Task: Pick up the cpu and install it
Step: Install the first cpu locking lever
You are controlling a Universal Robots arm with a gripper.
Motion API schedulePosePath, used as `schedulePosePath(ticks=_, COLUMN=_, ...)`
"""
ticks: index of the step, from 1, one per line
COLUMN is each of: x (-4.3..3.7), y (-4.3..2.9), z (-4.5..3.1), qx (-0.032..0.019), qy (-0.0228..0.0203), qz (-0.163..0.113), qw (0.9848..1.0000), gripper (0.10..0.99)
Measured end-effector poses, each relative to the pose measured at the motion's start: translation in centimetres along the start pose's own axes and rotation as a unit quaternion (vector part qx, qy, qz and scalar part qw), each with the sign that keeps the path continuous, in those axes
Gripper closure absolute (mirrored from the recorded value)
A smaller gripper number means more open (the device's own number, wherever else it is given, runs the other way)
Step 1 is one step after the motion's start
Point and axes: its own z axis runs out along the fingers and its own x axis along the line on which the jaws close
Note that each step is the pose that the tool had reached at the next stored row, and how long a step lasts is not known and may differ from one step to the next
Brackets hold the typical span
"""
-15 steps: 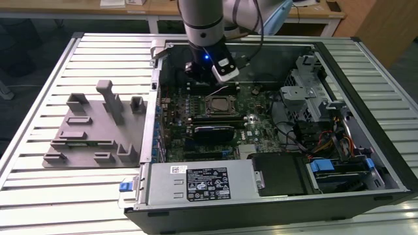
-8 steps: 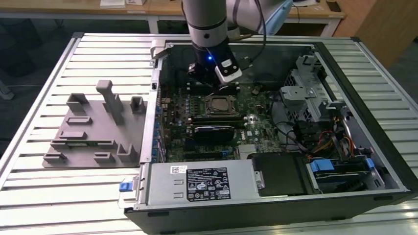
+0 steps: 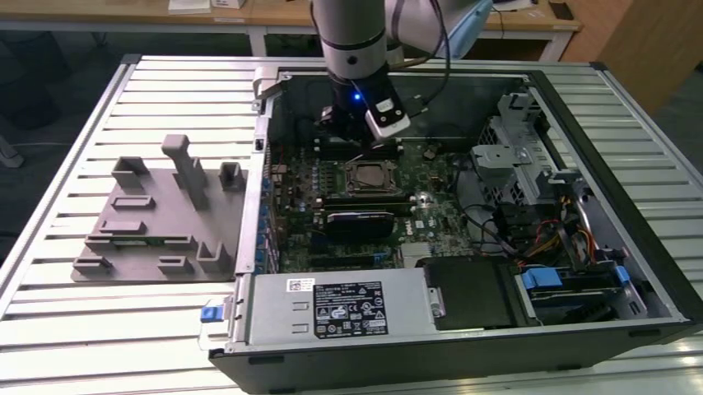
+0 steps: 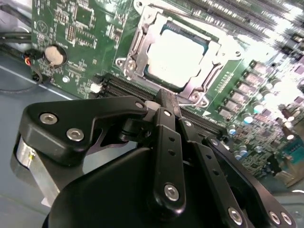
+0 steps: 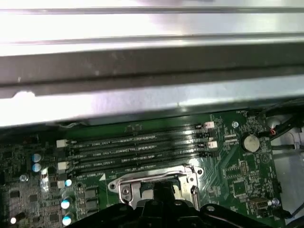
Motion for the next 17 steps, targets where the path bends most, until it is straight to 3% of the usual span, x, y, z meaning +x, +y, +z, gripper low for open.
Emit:
schedulePosePath(ticks=7, x=-0.17, y=1.2, z=0.62, qx=0.0011, qy=-0.0001, qz=0.0, qw=1.0, gripper=0.98)
schedulePosePath(ticks=17, x=-0.45, y=1.39, z=1.35, qx=0.0024, qy=-0.0007, qz=0.004, qw=1.0, gripper=0.98)
